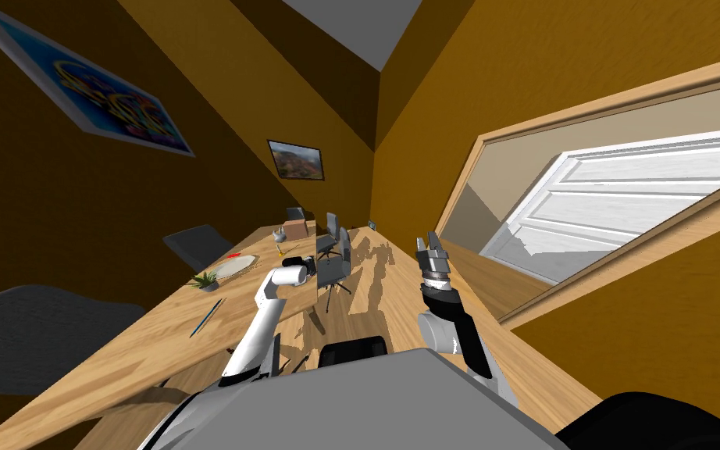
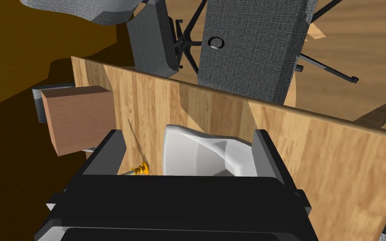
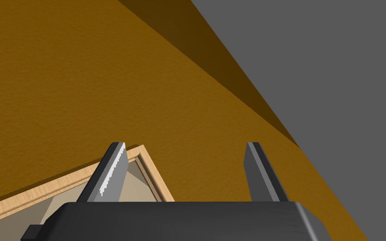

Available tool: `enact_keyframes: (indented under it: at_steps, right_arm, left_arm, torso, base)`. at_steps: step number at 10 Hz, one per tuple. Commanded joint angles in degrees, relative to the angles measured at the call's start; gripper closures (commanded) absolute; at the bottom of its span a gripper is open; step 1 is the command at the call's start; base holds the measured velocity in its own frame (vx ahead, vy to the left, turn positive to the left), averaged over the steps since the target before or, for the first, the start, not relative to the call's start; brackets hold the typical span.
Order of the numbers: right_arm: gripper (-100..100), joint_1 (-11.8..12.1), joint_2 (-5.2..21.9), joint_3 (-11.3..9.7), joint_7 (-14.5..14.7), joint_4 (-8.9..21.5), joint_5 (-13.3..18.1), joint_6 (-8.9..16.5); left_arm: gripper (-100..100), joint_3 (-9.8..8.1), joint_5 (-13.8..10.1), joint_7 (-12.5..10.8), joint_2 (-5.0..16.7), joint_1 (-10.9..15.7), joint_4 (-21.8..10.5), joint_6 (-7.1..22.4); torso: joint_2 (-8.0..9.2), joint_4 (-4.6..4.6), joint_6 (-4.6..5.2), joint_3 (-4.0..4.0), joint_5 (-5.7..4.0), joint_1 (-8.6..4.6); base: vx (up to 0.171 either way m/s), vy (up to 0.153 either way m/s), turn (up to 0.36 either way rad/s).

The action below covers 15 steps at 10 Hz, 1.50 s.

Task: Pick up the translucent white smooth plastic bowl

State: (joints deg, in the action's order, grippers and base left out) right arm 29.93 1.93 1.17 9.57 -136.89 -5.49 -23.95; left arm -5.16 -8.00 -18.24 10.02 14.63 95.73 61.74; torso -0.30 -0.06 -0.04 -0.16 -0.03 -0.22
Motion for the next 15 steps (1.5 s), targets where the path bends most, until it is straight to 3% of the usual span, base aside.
enact_keyframes:
  at_steps: [1,3,11,13,14,15]
  right_arm:
    - [0,0.0,0.0,0.0,0.0,0.0,0.0,0.0]
    - [0,0.0,0.0,0.0,0.0,0.0,0.0,0.0]
    - [0,0.0,0.01,0.01,0.0,0.0,0.0,0.0]
    - [0,0.0,0.01,0.01,0.0,0.0,0.0,0.0]
    - [0,-0.01,0.0,0.0,0.0,0.0,0.0,0.0]
    - [0,-0.01,0.0,0.0,0.0,0.0,0.0,0.0]
  left_arm:
    - [-100,0.55,-0.86,-1.68,-0.45,-0.31,1.07,0.18]
    - [-100,0.12,-1.08,-1.59,-0.36,-0.51,-0.36,2.38]
    - [-100,-4.56,0.49,2.43,0.98,-1.1,-6.46,10.53]
    - [-100,-5.2,0.77,3.09,0.92,-2.01,-8.11,12.01]
    - [-100,-5.06,0.47,3.0,1.04,-1.96,-7.55,11.0]
    - [0,-5.09,0.5,3.1,1.03,-2.1,-7.62,11.17]
  torso:
    - [0.0,0.0,0.0,0.0,0.0,0.0]
    - [-0.1,-0.03,-0.02,-0.06,0.02,0.09]
    - [0.17,0.03,-0.03,0.09,0.12,0.51]
    - [0.17,0.03,-0.02,0.09,0.07,0.27]
    - [0.21,0.03,-0.03,0.11,0.07,0.24]
    - [0.23,0.05,-0.01,0.13,0.05,0.21]
  base:
    - [0.068,-0.049,0.004]
    - [0.09,-0.012,0.022]
    - [0.03,0.063,0.021]
    - [0.013,0.002,0.042]
    - [0.0,0.0,0.0]
    - [0.0,0.0,0.0]
